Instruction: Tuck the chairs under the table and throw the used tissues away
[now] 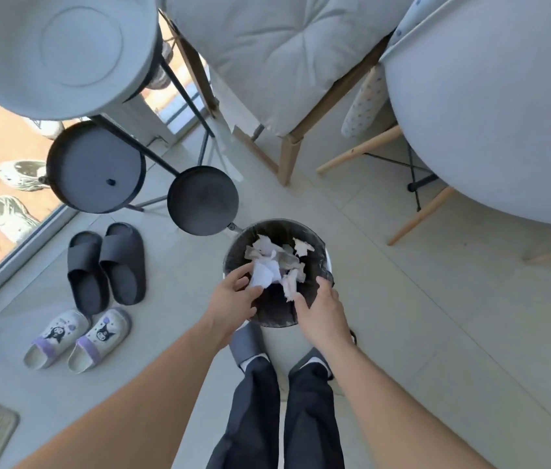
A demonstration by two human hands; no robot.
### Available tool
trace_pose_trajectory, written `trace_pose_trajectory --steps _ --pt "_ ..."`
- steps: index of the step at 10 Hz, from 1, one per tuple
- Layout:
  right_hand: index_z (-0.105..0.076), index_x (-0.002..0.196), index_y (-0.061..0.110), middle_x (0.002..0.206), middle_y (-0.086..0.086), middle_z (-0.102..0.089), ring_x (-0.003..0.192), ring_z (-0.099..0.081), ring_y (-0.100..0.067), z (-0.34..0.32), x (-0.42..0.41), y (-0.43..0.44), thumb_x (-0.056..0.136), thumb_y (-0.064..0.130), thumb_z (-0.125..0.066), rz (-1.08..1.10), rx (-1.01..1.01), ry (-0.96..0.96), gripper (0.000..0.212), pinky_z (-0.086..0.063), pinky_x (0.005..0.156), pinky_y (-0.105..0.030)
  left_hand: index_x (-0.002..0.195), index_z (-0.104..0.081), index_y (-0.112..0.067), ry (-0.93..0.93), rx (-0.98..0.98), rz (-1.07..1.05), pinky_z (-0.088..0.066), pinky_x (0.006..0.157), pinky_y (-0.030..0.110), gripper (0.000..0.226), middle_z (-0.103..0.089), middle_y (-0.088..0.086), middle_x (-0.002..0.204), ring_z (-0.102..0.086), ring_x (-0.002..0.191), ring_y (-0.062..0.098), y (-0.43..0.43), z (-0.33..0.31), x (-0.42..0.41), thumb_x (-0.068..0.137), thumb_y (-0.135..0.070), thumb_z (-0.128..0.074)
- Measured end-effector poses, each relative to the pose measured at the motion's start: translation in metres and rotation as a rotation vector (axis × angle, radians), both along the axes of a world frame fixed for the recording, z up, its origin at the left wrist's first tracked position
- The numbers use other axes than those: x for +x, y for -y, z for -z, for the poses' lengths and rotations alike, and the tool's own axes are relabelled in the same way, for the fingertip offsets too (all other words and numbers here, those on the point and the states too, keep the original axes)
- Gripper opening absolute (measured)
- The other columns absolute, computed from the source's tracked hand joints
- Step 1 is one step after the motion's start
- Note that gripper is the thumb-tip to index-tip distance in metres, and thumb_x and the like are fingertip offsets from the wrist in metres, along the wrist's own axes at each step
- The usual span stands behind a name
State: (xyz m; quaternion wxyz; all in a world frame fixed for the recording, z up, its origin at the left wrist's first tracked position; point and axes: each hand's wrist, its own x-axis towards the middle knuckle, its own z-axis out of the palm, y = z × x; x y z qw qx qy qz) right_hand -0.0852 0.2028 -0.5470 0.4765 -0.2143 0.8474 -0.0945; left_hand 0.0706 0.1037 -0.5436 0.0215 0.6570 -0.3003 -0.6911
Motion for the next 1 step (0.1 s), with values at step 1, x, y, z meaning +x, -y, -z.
trace_pose_trajectory --steps 1 --pt "-0.035 0.154 0.013 0.152 -0.015 -0.047 0.135 -0.052 -0.031 -0.0091 0.0014 -0.0044 0.102 0.037 -0.055 0.023 -0.004 0.008 0.060 -0.043 0.107 -0.042 0.129 -0.064 -0.029 0.056 0.014 -0.032 -0.059 0.091 0.040 0.037 -0.063 0.001 0.123 -0.066 0.103 0.015 0.0012 -0.0094 0.0123 0.096 -0.014 -0.065"
